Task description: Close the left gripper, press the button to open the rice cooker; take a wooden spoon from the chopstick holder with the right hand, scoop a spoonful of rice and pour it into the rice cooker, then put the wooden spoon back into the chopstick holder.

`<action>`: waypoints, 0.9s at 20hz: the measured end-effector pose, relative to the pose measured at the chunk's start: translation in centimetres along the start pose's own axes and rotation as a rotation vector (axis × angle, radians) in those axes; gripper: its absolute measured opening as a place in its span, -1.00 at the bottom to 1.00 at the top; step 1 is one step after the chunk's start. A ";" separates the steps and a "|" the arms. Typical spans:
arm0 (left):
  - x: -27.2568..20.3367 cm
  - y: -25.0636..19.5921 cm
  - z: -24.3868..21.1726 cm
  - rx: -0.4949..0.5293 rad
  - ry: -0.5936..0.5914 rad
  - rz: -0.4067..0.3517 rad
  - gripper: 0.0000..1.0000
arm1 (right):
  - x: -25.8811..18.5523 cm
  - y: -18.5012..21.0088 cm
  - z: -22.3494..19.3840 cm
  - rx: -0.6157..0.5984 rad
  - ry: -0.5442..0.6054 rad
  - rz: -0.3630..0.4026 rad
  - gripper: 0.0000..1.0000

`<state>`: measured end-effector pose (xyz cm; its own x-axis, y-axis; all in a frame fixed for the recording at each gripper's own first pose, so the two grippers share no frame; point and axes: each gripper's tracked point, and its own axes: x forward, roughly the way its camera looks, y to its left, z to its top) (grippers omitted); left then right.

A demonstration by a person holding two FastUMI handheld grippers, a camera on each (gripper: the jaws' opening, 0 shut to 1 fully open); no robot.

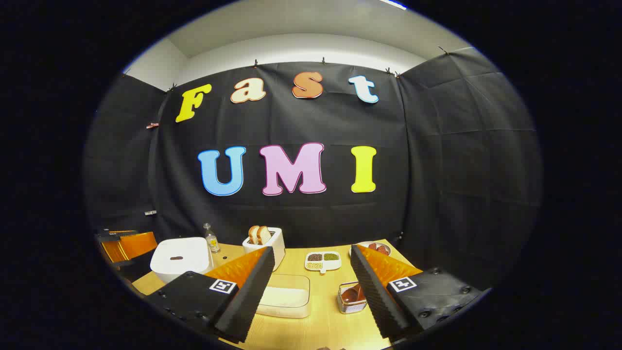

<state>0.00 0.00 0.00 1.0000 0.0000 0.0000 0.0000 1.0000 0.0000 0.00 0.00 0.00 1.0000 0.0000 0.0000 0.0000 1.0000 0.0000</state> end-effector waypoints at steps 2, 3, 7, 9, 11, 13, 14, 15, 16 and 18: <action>0.6 -0.5 0.1 0.019 -0.008 0.000 0.91 | 0.8 -0.6 0.2 -0.010 -0.005 0.005 0.95; 0.9 -0.8 0.0 0.029 -0.007 -0.003 0.91 | 1.2 -0.8 0.3 -0.010 -0.009 0.012 0.95; 2.2 -2.0 0.6 0.045 -0.020 -0.002 0.90 | 2.3 -1.4 0.8 -0.026 -0.026 0.026 0.95; 2.8 -2.7 0.8 0.051 -0.024 -0.002 0.90 | 2.5 -1.6 0.8 -0.021 -0.025 0.035 0.95; 3.2 -3.4 1.2 0.059 -0.030 -0.008 0.91 | 2.8 -2.1 0.9 -0.022 -0.025 0.032 0.95; 3.6 -3.6 1.4 0.071 -0.036 -0.007 0.91 | 3.1 -2.6 1.3 -0.008 -0.033 0.026 0.95; 3.7 -3.6 1.3 0.076 -0.037 -0.005 0.91 | 3.4 -2.8 1.5 -0.008 -0.040 0.027 0.95; 3.8 -3.5 1.3 0.079 -0.036 0.001 0.90 | 3.8 -3.3 1.7 -0.027 -0.051 0.019 0.95; 3.8 -3.3 1.3 0.079 -0.036 0.006 0.90 | 4.2 -4.3 1.9 -0.052 -0.057 -0.007 0.95; 3.9 -3.0 1.3 0.073 -0.035 0.010 0.91 | 4.8 -6.0 2.3 -0.061 -0.067 -0.044 0.95</action>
<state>3.90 -3.04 1.25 0.9994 0.0083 0.0349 -0.0108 0.9973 0.0732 4.80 -6.03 2.34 0.9968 -0.0416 0.0684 0.0457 0.9972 -0.0595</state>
